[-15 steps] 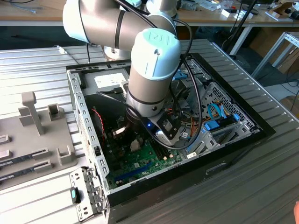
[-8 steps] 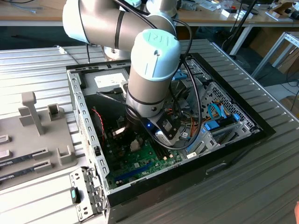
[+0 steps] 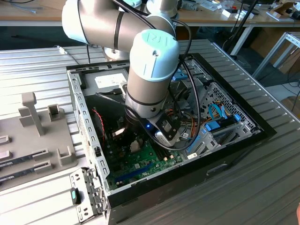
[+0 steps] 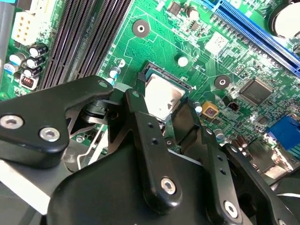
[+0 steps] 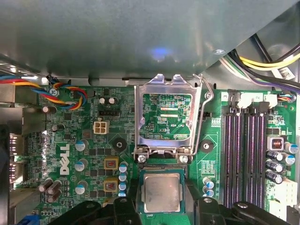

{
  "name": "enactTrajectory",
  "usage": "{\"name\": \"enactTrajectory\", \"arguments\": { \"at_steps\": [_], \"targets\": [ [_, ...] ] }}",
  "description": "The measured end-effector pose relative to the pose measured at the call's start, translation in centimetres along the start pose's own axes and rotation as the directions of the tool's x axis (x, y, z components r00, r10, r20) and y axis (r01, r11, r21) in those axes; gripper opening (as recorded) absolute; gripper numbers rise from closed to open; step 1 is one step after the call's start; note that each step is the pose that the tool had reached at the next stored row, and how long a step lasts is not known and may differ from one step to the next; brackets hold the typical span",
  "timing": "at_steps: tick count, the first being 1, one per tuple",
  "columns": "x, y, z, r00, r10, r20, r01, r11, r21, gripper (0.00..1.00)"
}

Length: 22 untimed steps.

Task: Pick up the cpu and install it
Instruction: 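Place the cpu into insertion slot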

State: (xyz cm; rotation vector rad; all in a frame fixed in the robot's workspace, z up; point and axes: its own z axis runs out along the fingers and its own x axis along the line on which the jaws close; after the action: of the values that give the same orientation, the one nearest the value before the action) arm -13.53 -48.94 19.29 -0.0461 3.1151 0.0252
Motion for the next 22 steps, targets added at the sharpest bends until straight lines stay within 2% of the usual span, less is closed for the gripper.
{"name": "enactTrajectory", "arguments": {
  "at_steps": [3, 5, 8, 9, 10, 11, 14, 15, 18, 19, 22],
  "targets": [
    [-0.01, 0.03, 0.06, 1.0, 0.0, 0.0008, 0.0, 1.0, -0.0016, 0.48],
    [-0.01, 0.01, 0.05, 1.0, 0.0, 0.0006, 0.0, 1.0, -0.001, 0.6],
    [-0.01, 0.01, -0.15, 1.0, 0.0, 0.0004, 0.0, 1.0, -0.0009, 0.6],
    [-0.02, 0.03, -0.36, 1.0, 0.0, 0.0012, 0.0, 1.0, -0.0023, 0.6],
    [-0.03, 0.04, -1.35, 1.0, 0.0, 0.0001, 0.0, 1.0, -0.0007, 0.6],
    [-0.06, 0.06, -2.04, 1.0, 0.0, 0.0001, 0.0, 1.0, -0.0007, 0.6],
    [-0.07, 0.15, -2.28, 1.0, 0.0, 0.0003, 0.0, 1.0, -0.0011, 0.6],
    [-0.07, 0.19, -2.29, 1.0, 0.0, 0.0002, 0.0, 1.0, -0.0009, 0.59],
    [-0.17, 0.24, -2.29, 1.0, -0.001, -0.0002, 0.001, 1.0, -0.0009, 0.4],
    [-0.23, 0.24, -2.29, 1.0, -0.001, -0.0004, 0.001, 1.0, -0.0009, 0.4],
    [-0.47, 0.23, -2.28, 1.0, -0.003, -0.0012, 0.003, 1.0, -0.001, 0.28]
  ]
}}
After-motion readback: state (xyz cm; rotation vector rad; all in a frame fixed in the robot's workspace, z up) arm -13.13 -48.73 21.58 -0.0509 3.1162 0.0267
